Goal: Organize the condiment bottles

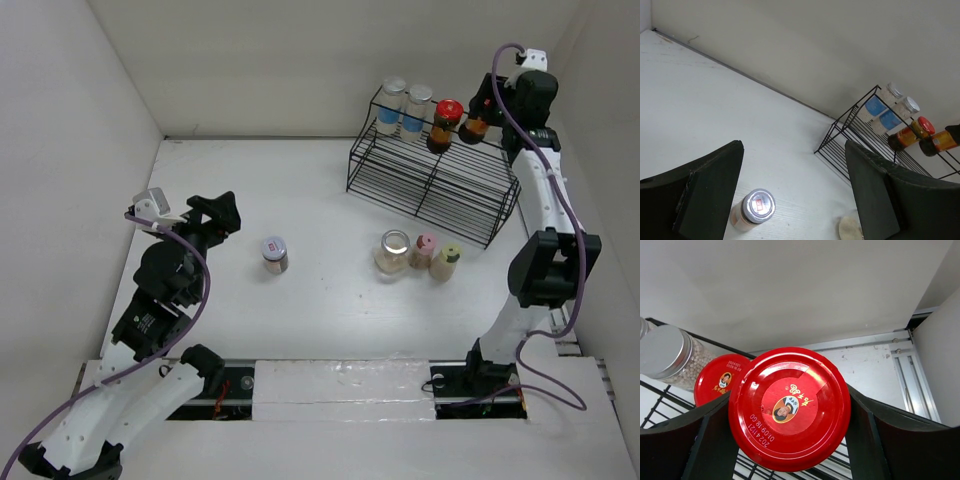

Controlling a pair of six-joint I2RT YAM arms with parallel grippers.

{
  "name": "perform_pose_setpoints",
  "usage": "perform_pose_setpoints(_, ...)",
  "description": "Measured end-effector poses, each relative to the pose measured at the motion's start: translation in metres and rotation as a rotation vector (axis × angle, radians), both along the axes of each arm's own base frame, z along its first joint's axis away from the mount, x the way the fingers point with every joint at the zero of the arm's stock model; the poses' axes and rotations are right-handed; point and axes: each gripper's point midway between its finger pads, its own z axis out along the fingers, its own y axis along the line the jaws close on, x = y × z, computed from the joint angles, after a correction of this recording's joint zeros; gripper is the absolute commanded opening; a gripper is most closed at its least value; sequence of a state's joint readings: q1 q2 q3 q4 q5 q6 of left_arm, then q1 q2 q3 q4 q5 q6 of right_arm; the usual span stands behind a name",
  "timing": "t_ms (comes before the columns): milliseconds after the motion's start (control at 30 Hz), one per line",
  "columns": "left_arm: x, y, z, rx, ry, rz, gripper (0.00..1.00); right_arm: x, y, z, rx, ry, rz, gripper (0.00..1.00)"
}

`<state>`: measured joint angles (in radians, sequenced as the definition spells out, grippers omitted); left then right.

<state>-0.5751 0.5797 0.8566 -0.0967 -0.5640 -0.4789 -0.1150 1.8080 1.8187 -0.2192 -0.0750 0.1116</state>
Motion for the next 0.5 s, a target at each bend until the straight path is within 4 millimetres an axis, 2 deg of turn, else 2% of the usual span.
perform_pose_setpoints(167,0.0,-0.001,0.0,0.0,0.0,-0.006,0.78,0.008,0.008,-0.031,-0.004,0.071,0.013,0.56)
perform_pose_setpoints(367,0.0,-0.001,0.0,0.0,0.0,-0.007,0.78,0.011,0.005,-0.063,-0.027,0.164,-0.003,0.57)
perform_pose_setpoints(433,0.0,-0.001,0.0,0.0,0.0,-0.007,0.78,0.011,0.003,-0.072,-0.033,0.191,-0.014,0.57)
perform_pose_setpoints(500,0.0,-0.001,0.0,0.0,0.0,-0.007,0.78,0.011,0.002,-0.071,-0.043,0.191,-0.023,0.57)
